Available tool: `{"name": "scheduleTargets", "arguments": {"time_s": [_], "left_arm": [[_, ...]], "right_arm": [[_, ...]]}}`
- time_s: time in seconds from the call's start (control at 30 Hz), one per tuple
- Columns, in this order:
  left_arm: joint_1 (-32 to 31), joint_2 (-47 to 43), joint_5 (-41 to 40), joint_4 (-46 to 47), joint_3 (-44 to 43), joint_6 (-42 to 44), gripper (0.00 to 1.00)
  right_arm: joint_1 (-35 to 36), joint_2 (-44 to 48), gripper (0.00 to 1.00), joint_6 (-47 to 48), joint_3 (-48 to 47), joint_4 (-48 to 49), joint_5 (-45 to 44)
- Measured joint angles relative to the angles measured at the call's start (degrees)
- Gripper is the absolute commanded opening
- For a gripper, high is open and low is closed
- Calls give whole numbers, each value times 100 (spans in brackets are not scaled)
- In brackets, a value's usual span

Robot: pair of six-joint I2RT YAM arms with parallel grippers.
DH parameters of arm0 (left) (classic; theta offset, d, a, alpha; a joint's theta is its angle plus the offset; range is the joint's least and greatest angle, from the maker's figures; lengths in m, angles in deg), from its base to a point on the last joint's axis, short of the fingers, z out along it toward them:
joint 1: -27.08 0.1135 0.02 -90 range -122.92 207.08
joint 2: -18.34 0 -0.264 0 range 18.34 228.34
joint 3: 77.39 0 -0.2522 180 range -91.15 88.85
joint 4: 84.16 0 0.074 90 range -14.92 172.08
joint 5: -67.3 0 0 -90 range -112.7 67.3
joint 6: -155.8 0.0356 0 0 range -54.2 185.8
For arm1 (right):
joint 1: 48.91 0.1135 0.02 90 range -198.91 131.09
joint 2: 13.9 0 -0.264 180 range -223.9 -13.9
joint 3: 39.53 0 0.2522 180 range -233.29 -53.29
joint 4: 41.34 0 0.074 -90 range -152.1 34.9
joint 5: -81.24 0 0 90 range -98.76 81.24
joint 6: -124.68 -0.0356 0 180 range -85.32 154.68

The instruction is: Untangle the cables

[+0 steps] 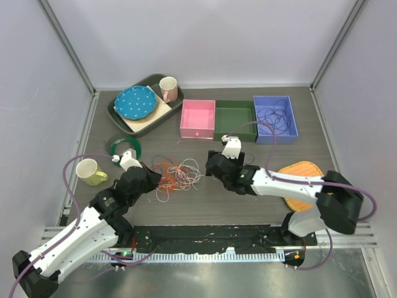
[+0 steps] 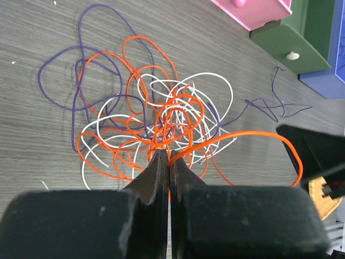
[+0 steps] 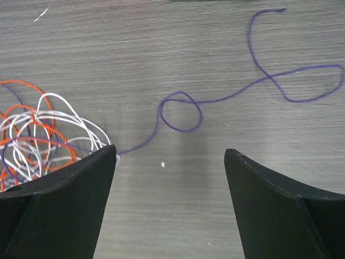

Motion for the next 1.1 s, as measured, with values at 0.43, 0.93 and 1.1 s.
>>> {"name": "scheduleTargets", "arguments": {"time_s": [0.43, 0.93, 1.1], "left_arm": [[0, 61, 118, 0, 94, 57, 0], [0, 26, 116, 0, 114, 155, 0], [0, 28, 109, -4, 149, 153, 0]], "right_arm": [[-627, -2422, 84, -1036, -1156, 431, 155], [-671, -2787, 1, -1176, -1419, 387, -363], [-691, -2341, 1, -608, -1419, 356, -774]]}}
